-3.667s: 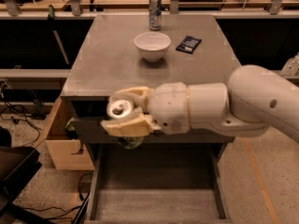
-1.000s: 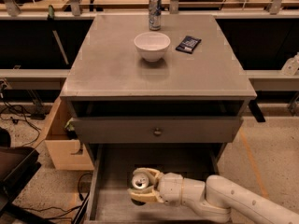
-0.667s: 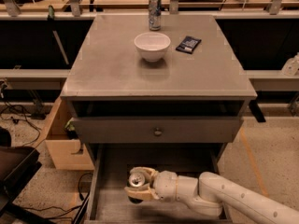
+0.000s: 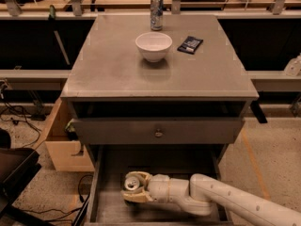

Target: Place green can into middle drawer

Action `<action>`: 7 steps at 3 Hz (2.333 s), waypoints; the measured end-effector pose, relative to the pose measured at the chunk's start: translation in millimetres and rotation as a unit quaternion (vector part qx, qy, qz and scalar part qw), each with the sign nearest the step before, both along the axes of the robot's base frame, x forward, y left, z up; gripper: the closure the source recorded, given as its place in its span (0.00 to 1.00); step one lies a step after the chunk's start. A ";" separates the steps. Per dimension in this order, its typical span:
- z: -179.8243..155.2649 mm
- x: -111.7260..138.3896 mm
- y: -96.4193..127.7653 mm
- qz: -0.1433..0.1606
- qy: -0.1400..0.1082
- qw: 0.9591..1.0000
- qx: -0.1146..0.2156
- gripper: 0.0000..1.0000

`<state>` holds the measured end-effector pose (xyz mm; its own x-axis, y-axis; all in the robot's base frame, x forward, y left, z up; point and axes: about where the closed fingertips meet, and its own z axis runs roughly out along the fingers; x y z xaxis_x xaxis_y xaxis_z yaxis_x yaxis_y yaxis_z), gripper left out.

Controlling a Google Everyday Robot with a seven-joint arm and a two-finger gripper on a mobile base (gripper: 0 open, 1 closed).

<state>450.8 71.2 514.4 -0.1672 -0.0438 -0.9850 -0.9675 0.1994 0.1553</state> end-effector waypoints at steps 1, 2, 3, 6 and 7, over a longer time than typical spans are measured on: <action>-26.4 3.1 10.1 0.006 0.010 1.000 0.000 1.00; -49.8 2.9 20.3 0.008 0.010 1.000 -0.006 1.00; -50.2 2.2 22.2 0.009 0.010 1.000 -0.005 0.84; -48.9 0.5 27.0 0.013 0.011 1.000 -0.003 0.13; -48.5 -0.1 28.5 0.015 0.011 1.000 -0.002 0.00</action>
Offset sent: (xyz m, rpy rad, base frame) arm 0.0042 0.0293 -0.0802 -0.0303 0.0192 0.0112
